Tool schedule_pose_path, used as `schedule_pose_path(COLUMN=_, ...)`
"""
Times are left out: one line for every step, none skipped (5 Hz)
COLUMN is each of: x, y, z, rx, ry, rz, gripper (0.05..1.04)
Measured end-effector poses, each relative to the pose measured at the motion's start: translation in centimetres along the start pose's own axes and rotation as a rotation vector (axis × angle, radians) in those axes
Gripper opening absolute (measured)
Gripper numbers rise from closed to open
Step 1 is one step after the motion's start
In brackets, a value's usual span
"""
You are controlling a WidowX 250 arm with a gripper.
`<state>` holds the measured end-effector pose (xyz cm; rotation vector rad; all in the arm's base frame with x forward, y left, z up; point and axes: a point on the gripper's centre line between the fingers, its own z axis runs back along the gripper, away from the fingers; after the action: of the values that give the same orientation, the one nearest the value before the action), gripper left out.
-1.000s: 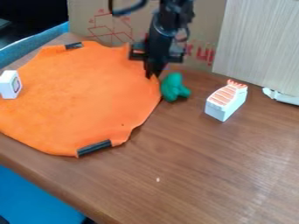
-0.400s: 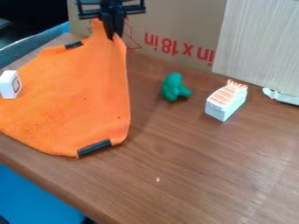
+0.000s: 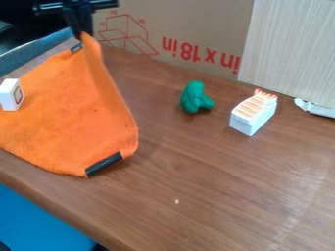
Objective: Fold the cloth from the top right to the bottom left
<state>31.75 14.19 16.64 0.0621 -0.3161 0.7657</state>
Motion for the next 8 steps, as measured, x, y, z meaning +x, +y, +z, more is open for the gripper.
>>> schedule_pose_path(x=0.1, y=3.1, z=0.5, rx=-0.005, ry=0.026, rz=0.015, gripper=0.053)
schedule_pose_path(x=0.3, y=5.8, z=0.5, rx=0.008, ry=0.048, rz=0.027, gripper=0.053)
schedule_pose_path(x=0.6, y=7.9, z=0.5, rx=0.025, ry=0.048, rz=0.051, gripper=0.053)
schedule_pose_path(x=0.8, y=9.9, z=0.6, rx=0.042, ry=0.046, rz=0.055, gripper=0.053)
schedule_pose_path(x=0.5, y=11.5, z=0.2, rx=0.062, ry=0.050, rz=0.056, gripper=0.053)
schedule_pose_path(x=0.4, y=12.9, z=0.1, rx=0.076, ry=0.052, rz=0.057, gripper=0.053)
schedule_pose_path(x=0.5, y=14.3, z=0.1, rx=0.110, ry=0.041, rz=0.064, gripper=0.053)
schedule_pose_path(x=0.8, y=15.2, z=0.0, rx=0.157, ry=0.013, rz=0.077, gripper=0.069)
